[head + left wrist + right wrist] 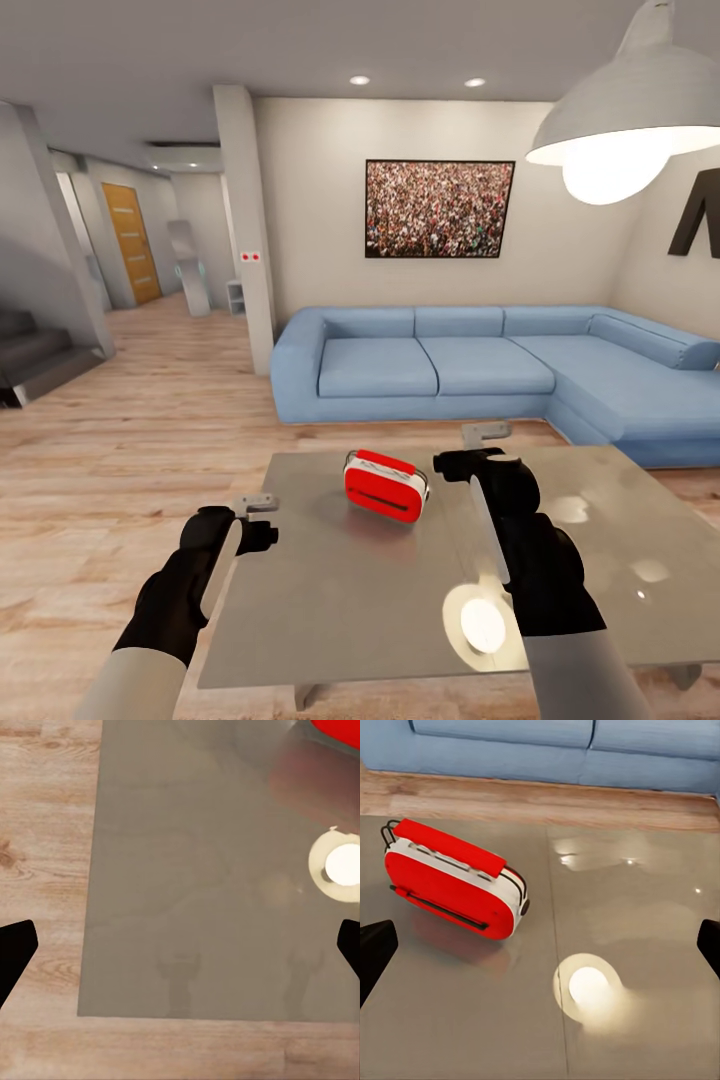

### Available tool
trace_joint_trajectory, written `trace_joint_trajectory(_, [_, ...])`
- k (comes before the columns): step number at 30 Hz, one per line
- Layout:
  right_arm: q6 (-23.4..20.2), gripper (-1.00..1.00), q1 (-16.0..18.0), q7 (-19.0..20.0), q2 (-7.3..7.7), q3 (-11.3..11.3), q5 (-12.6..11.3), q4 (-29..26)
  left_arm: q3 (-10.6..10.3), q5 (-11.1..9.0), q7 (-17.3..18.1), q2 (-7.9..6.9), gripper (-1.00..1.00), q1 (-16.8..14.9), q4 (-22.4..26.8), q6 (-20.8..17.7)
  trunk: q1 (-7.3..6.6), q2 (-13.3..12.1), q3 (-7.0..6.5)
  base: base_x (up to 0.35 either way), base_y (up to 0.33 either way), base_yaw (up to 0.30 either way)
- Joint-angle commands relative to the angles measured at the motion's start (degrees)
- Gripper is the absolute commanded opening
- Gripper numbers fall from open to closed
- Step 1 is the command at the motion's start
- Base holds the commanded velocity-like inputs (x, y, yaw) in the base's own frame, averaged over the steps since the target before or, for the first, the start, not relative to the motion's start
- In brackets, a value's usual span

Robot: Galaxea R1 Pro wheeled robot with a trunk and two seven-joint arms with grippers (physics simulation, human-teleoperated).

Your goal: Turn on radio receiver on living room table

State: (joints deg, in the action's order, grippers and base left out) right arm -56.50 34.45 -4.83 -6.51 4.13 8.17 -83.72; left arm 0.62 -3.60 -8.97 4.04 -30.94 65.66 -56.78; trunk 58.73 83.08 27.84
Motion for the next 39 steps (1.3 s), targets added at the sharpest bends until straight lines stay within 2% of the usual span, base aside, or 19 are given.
trace_joint_trajectory(1, [0.0,1.0,0.0,0.0,0.0,0.0,0.0,0.02,0.0,0.0,0.0,0.0,1.0,0.0,0.0,0.0,0.0,0.0,0.09,0.0,0.0,0.0])
trace_joint_trajectory(11, [-0.01,1.0,0.0,0.0,0.0,0.0,0.0,0.01,-0.05,0.0,0.01,0.0,1.0,0.0,-0.01,0.05,0.0,0.0,0.75,0.0,0.0,0.0])
trace_joint_trajectory(28, [0.05,1.0,0.01,0.0,-0.02,0.05,0.07,0.02,-0.06,0.0,0.04,-0.02,1.0,0.0,0.01,0.14,0.0,0.0,0.83,0.004,0.0,0.0])
trace_joint_trajectory(39, [0.08,1.0,0.0,-0.03,-0.06,0.09,0.09,0.03,-0.09,0.0,0.09,-0.01,1.0,0.0,-0.01,0.18,0.0,0.0,0.83,0.246,0.0,0.0])
